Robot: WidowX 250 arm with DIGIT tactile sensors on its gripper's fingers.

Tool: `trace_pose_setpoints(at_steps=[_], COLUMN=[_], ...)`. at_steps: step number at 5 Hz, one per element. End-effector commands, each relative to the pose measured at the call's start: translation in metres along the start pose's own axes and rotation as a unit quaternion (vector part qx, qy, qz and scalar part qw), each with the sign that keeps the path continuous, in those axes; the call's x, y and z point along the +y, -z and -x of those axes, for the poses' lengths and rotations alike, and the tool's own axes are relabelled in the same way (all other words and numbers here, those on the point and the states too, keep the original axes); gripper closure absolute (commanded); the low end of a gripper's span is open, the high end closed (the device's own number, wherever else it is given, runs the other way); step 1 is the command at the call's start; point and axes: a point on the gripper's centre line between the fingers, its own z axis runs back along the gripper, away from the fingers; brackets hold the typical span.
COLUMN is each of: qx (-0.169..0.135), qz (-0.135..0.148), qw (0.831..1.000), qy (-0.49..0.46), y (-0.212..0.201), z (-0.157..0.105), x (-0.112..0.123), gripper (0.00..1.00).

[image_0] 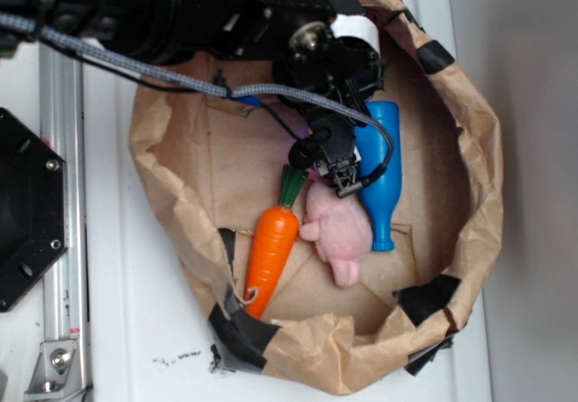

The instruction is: Grab the yellow duck.

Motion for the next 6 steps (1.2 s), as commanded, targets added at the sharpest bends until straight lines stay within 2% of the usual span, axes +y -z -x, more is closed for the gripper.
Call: trace_pose_setpoints(at_steps=[1, 2, 3, 4, 5, 6], qx=[-0.034, -0.044, 0.001, 0.057, 0.061, 0.052], qz=[-0.01, -0.003, -0.052, -0.057, -0.057, -0.045], qw=[0.999, 0.996, 0.988, 0.979, 0.974, 0.976], qy=[0.026, 0.082, 0.145, 0.185, 0.208, 0.208], y=[-0.03, -0.078, -0.119, -0.117, -0.11, -0.111], z=[-0.021, -0.028, -0.025, -0.01, 0.011, 0.015], x=[0.002, -0.011, -0.037, -0.051, -0.053, -0.053], gripper=[1.0, 1.0, 1.0, 1.0, 1.0, 1.0])
